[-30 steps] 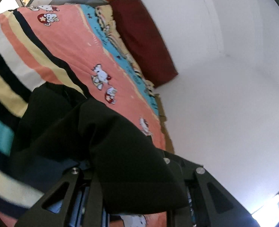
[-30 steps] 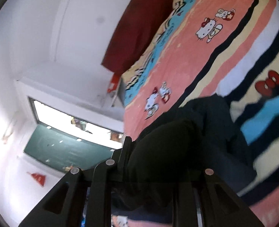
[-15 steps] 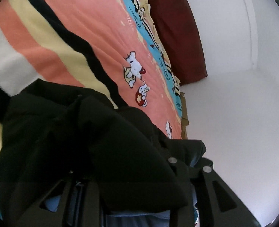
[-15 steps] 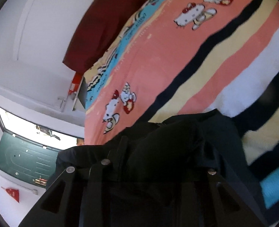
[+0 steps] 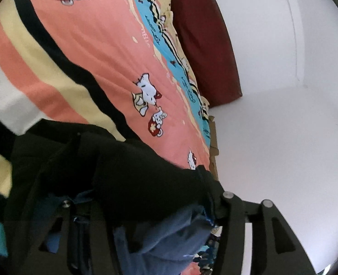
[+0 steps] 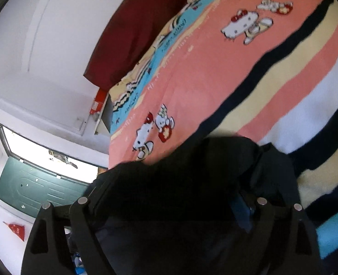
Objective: Fold large clothes
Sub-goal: 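Lift the held edge and fold it over the jacket with both grippers, then open both grippers and release the jacket bundle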
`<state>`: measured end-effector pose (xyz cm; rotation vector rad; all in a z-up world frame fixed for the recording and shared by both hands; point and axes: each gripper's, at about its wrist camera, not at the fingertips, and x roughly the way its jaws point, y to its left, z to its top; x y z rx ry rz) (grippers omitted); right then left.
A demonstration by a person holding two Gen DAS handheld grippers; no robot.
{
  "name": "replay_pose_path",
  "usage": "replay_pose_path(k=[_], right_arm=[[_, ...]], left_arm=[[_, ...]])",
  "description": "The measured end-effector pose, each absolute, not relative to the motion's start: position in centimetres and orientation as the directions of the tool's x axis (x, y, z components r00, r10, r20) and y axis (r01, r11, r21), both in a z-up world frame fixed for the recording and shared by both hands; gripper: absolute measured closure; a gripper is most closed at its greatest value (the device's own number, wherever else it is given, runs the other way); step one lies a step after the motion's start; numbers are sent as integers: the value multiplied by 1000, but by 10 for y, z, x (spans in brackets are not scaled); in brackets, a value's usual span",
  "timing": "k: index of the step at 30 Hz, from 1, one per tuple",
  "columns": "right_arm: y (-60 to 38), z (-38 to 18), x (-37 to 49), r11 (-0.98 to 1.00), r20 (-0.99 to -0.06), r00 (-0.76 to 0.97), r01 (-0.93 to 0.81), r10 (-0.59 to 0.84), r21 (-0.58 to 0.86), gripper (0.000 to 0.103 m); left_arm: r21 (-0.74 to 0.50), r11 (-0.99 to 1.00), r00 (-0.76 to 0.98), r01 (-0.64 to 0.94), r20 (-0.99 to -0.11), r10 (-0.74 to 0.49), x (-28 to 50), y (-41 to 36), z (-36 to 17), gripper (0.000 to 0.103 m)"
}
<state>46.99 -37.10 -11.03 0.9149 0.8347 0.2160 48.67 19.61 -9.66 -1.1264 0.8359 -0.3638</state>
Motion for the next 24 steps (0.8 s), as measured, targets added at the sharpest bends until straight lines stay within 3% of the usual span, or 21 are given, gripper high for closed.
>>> replay_pose_path(k=[12,17,20,24], right_arm=[[-386,26,352,706,-516,743,84,426,703,16],[-376,73,291,750,-480,773,9,414,662,16],[-366,89,262,789,-479,784,-23,395,614,16],[-349,86,240,833,-486,787,-64,381,549,15]], left_arm=[[-818,570,757,-82,-423,-498,356,230,61,53],[-682,731,815,-15,-432,-386,278,229,129,53],[-580,814,823,-5,-466,-326,240,224,147,53],[-431,902,804,-14,-541,-246,214,197,126,53]])
